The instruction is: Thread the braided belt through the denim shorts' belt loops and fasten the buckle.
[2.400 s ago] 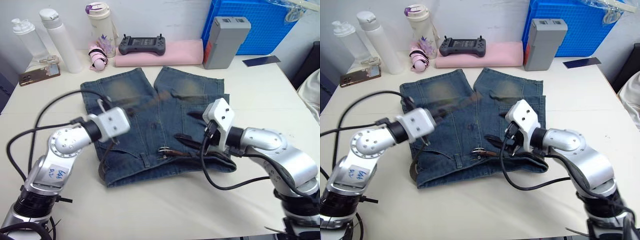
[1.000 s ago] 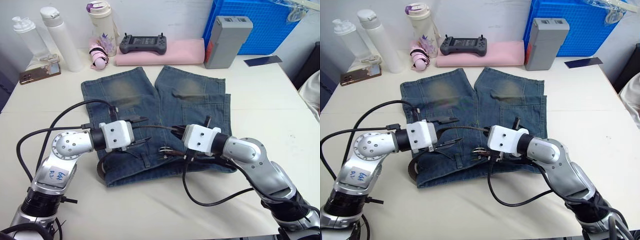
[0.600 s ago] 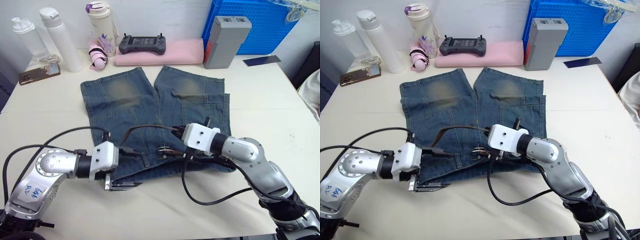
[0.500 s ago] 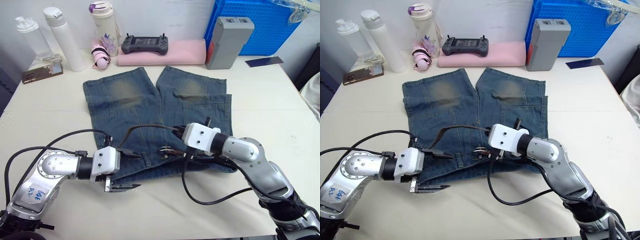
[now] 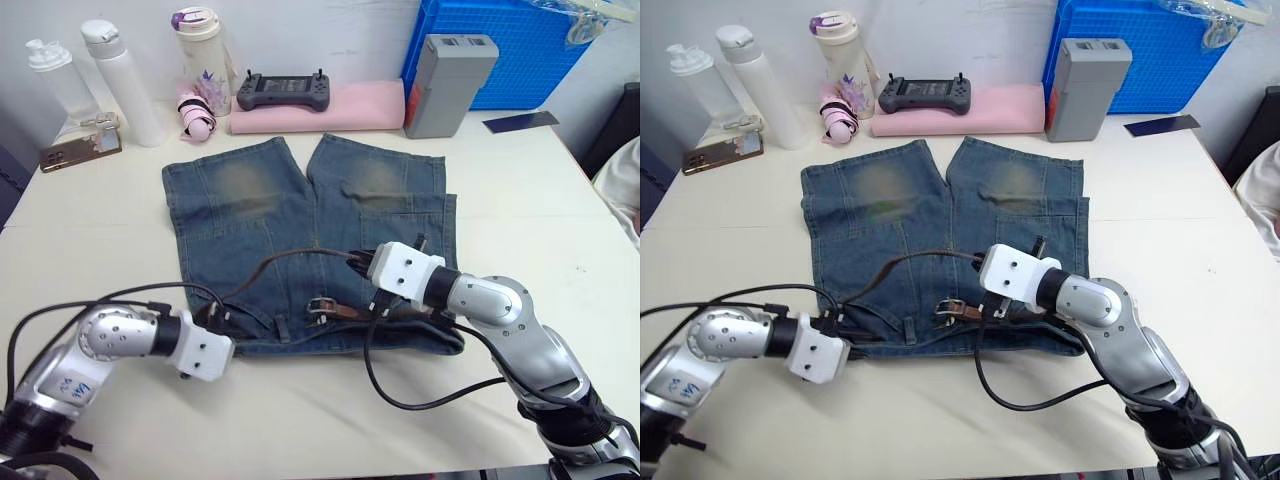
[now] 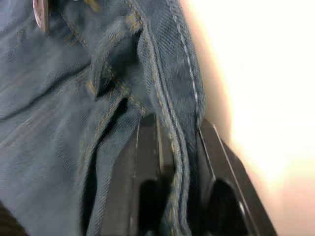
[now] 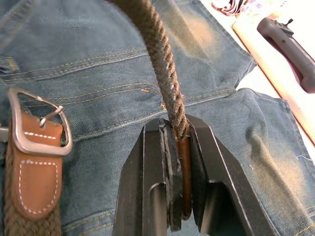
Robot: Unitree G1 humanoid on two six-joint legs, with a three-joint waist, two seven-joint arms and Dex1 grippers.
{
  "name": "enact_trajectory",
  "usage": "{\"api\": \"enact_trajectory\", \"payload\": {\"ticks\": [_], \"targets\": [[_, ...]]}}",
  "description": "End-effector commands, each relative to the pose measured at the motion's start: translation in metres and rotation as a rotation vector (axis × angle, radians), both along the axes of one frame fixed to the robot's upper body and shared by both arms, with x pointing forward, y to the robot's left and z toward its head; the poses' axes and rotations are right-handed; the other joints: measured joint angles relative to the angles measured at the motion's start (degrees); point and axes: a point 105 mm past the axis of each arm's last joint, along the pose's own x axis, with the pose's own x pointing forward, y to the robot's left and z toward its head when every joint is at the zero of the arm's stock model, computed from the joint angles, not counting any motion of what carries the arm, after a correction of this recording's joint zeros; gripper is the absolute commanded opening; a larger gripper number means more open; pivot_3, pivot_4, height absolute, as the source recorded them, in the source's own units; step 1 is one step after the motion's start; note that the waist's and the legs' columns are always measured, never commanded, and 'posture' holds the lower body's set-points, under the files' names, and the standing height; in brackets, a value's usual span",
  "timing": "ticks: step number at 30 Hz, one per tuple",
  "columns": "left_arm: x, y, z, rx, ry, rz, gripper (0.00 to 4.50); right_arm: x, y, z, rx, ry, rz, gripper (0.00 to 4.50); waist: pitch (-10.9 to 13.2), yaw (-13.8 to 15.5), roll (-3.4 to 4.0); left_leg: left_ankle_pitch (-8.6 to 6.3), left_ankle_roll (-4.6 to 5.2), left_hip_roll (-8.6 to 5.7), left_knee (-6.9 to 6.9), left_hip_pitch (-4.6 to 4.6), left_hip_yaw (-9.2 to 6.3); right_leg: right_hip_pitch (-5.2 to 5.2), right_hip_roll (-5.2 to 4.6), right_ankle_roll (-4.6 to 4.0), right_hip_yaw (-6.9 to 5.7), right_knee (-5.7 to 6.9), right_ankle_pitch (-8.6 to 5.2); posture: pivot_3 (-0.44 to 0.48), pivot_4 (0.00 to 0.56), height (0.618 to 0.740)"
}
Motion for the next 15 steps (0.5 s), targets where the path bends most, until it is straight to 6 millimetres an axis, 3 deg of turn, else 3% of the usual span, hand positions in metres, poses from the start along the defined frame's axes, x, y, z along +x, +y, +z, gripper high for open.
{"api": "enact_trajectory", "payload": {"ticks": [1, 7, 11, 13, 15], "targets": [[0.027, 0.064, -0.006, 0.229, -0.047, 0.125, 0.22, -0.009, 0.012, 0.011, 0.019, -0.049, 0.045, 0.00, 0.0, -0.2, 0.07, 0.00, 0.00, 0.01, -0.01, 0.14, 0.09, 0.01, 0.00, -0.02, 0.03, 0.09, -0.01, 0.000, 0.150, 0.740], [0.044, 0.071, 0.005, 0.259, -0.163, 0.053, 0.22, -0.011, 0.023, 0.003, 0.005, -0.053, 0.064, 0.00, 0.0, -1.1, 0.07, 0.00, 0.00, 0.02, -0.25, 0.63, 0.55, 0.10, -0.05, -0.05, 0.11, 0.25, -0.03, 0.000, 0.150, 0.740], [0.035, 0.042, 0.012, 0.086, -0.140, 0.018, 0.22, -0.010, 0.028, 0.001, 0.005, -0.054, 0.056, 0.00, 0.0, -1.2, 0.07, 0.00, 0.00, 0.02, -0.24, 0.66, 0.56, 0.10, -0.08, -0.05, 0.12, 0.28, -0.03, 0.000, 0.150, 0.740], [0.026, 0.029, 0.018, -0.017, -0.085, 0.025, 1.25, -0.009, 0.029, 0.001, 0.006, -0.054, 0.051, 0.00, 0.0, -1.2, 0.07, 0.00, 0.01, 0.02, -0.24, 0.68, 0.54, 0.10, -0.10, -0.05, 0.13, 0.31, -0.03, 0.000, 0.150, 0.740], [0.018, 0.021, 0.027, -0.073, -0.043, 0.030, 1.99, -0.008, 0.030, 0.001, 0.003, -0.058, 0.046, 0.00, 0.0, -1.2, 0.05, -0.04, 0.08, 0.01, -0.24, 0.67, 0.31, 0.08, -0.14, -0.05, 0.15, 0.31, -0.03, 0.000, 0.150, 0.740]]}}
